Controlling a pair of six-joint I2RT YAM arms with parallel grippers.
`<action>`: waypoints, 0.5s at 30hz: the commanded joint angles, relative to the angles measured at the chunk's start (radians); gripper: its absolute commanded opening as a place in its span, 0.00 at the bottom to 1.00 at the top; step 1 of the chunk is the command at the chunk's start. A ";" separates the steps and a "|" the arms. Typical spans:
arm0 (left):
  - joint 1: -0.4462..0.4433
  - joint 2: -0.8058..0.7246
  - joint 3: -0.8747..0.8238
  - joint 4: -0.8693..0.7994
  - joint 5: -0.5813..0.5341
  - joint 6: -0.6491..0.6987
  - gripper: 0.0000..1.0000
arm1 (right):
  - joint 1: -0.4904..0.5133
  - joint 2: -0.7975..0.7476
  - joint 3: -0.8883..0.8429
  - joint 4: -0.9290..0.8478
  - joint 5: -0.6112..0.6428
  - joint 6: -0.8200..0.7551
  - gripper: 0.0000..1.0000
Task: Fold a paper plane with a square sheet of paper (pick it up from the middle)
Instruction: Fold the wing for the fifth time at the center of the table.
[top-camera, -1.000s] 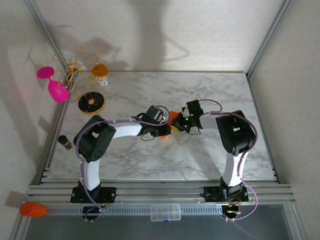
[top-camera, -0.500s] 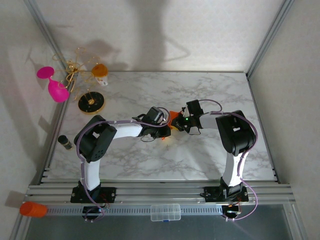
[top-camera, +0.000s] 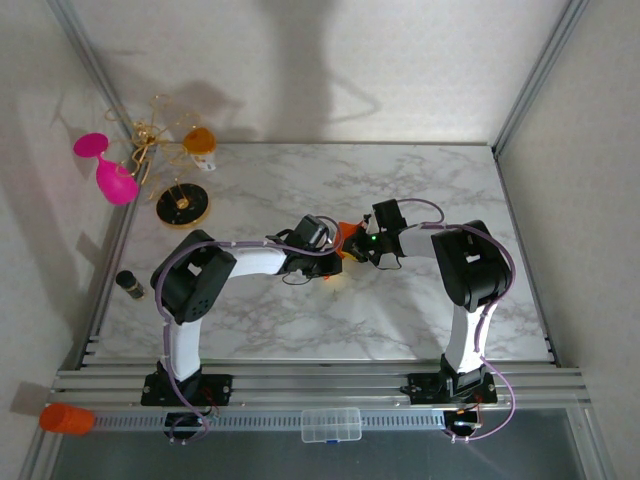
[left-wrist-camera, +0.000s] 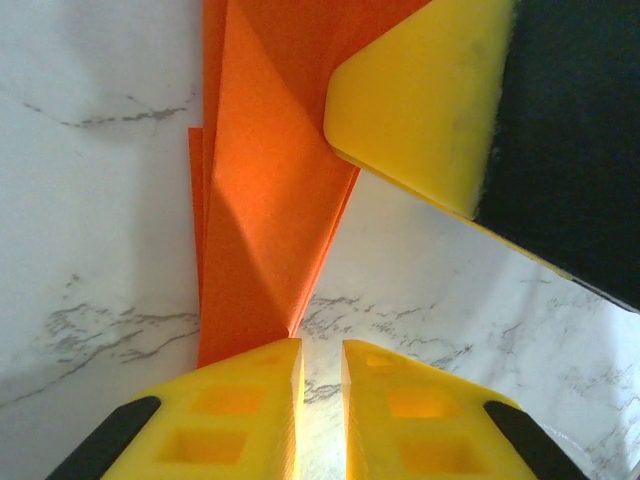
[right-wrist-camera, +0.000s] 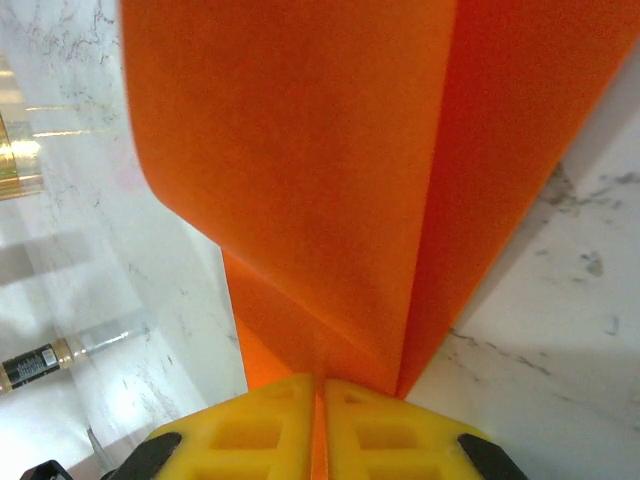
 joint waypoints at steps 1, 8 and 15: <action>-0.016 0.024 -0.011 -0.039 -0.020 -0.005 0.18 | 0.030 0.127 -0.016 -0.011 0.146 -0.033 0.13; -0.007 -0.091 0.008 -0.032 -0.036 -0.012 0.19 | 0.029 0.126 -0.015 -0.017 0.150 -0.033 0.13; 0.001 -0.092 -0.033 -0.019 -0.034 -0.029 0.18 | 0.030 0.130 -0.013 -0.017 0.150 -0.036 0.12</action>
